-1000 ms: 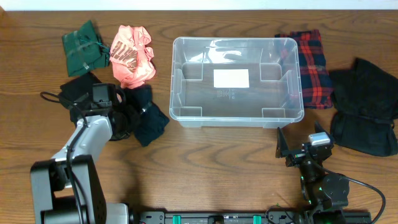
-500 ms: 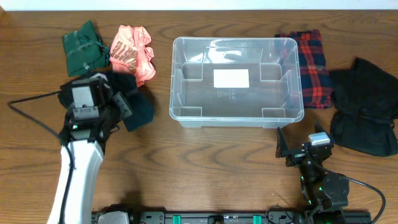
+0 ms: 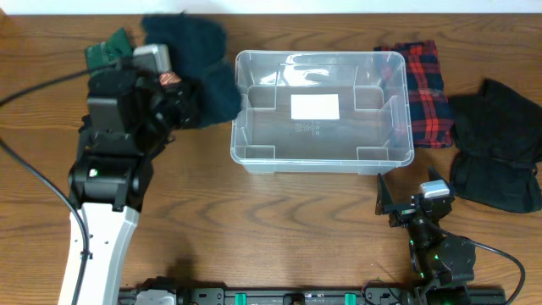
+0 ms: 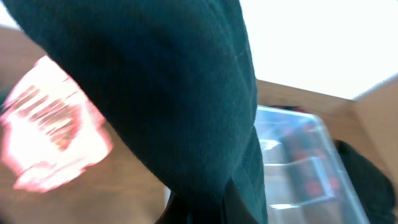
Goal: Pack container
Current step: 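Carry the black garment over the container and lower it inside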
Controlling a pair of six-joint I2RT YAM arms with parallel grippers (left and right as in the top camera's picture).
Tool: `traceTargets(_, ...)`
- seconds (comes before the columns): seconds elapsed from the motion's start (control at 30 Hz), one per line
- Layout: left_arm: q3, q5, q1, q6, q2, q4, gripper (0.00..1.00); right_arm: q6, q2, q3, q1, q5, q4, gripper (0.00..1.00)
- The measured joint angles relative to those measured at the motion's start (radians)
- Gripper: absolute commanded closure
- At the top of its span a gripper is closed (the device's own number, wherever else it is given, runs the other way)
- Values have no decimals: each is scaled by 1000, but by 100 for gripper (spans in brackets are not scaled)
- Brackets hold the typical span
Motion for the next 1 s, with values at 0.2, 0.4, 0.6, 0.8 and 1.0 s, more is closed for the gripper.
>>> traceTargets(0.2, 110, 18, -142, 27, 121, 51, 94, 0, 0, 0, 0, 0, 0, 1)
traceTargets(0.4, 144, -3, -243, 41, 289, 95, 94, 0, 0, 0, 0, 0, 0, 1)
traceTargets(0.6, 144, -59, -270, 48, 422, 110, 94, 0, 0, 0, 0, 0, 0, 1)
traceTargets(0.8, 144, -74, -283, 48, 490, 109, 94, 0, 0, 0, 0, 0, 0, 1)
traceTargets(1.0, 144, -74, -301, 48, 558, 81, 94, 0, 0, 0, 0, 0, 0, 1)
